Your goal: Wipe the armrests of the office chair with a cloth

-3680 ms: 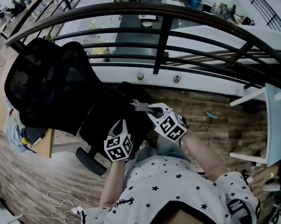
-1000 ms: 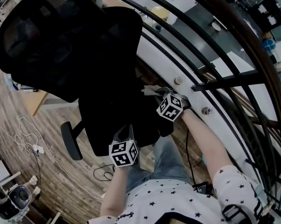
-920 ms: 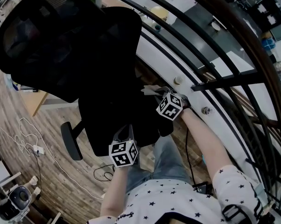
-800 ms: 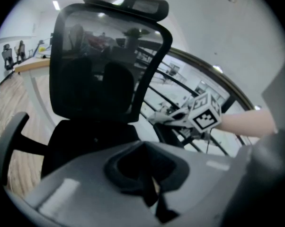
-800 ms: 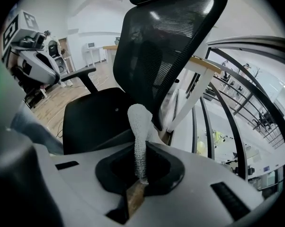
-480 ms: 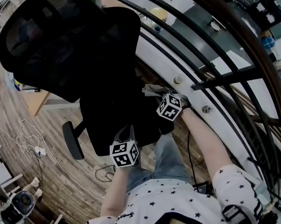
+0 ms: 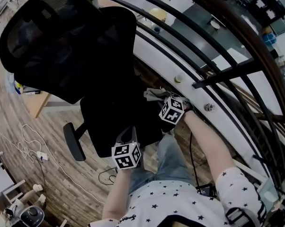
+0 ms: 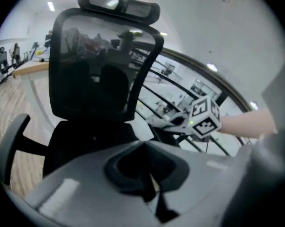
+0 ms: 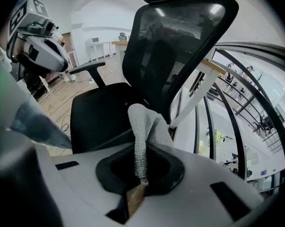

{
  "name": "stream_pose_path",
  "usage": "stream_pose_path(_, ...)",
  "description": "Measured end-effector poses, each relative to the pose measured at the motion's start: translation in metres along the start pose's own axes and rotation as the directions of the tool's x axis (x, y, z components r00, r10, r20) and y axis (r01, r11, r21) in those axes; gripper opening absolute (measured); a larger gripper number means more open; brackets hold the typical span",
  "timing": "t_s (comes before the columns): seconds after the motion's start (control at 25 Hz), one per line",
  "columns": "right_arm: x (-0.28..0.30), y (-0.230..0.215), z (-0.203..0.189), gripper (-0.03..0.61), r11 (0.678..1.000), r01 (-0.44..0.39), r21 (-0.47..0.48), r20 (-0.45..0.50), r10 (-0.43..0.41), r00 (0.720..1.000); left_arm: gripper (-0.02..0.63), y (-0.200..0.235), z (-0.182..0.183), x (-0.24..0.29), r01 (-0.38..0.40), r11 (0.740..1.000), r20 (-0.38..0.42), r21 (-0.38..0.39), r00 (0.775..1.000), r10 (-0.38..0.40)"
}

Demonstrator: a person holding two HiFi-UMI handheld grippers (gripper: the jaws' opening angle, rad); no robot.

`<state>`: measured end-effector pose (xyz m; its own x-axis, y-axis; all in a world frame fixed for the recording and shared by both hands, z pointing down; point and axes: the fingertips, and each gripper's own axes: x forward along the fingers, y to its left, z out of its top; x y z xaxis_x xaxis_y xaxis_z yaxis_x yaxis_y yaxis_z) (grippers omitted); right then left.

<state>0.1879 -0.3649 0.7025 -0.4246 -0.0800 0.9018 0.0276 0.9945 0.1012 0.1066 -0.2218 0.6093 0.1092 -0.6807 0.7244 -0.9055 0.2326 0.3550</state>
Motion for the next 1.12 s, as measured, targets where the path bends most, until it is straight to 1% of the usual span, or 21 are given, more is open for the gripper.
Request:
stream_pose_path(0.52, -0.014, 0.033, -0.02, 0.025, 1.0, -0.01, 0.007, -0.011, 0.01, 1.0, 0.008, -0.015, -0.01, -0.011, 0.037, 0.999, -0.012, 0.039, 0.999, -0.036)
stream_pose_path(1.12, -0.032, 0.072, -0.046, 0.025, 0.997, -0.007, 0.079, -0.003, 0.007, 1.0, 0.008, -0.037, -0.021, -0.015, 0.104, 0.989, -0.05, 0.106, 0.994, -0.099)
